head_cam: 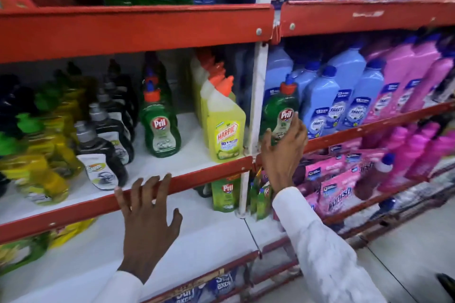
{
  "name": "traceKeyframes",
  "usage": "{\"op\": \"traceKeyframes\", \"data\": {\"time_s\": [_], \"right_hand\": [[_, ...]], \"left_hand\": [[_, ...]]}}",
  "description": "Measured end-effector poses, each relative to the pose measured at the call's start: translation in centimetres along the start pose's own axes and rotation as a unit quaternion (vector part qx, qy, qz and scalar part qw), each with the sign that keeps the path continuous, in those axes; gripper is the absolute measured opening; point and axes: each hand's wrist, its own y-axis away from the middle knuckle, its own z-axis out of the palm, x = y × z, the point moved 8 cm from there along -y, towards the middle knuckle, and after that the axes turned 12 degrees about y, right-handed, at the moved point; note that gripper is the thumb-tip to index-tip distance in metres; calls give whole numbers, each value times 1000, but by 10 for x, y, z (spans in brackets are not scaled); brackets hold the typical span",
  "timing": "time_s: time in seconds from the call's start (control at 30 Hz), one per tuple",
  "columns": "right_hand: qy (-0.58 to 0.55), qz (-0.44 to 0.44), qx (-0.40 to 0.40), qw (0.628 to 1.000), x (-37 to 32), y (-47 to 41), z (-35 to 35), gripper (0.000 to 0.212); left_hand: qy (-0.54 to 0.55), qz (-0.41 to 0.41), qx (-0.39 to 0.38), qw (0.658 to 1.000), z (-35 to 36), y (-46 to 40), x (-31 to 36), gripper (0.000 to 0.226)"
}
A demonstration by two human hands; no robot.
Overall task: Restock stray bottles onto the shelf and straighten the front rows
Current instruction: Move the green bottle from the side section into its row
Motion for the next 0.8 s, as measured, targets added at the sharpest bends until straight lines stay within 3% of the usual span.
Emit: {"op": "traceKeyframes", "data": {"time_s": [0.17, 0.5, 0.67, 0.8], "right_hand": [[10, 52, -33, 998, 11, -22, 20, 91], [-98, 72, 29, 992, 17, -21, -6, 87], [-162, 20, 84, 983, -19, 5, -59, 82], [-178, -35, 20, 983, -69, 37, -66, 83]], "left_hand": [[-8, -6, -11, 1000, 1, 1, -1, 75], [-21, -6, -34, 999, -7, 4, -6, 82], [-11, -17, -37, 999, -11, 4, -12, 83], [8, -19, -36, 999, -17, 7, -22, 80]]}}
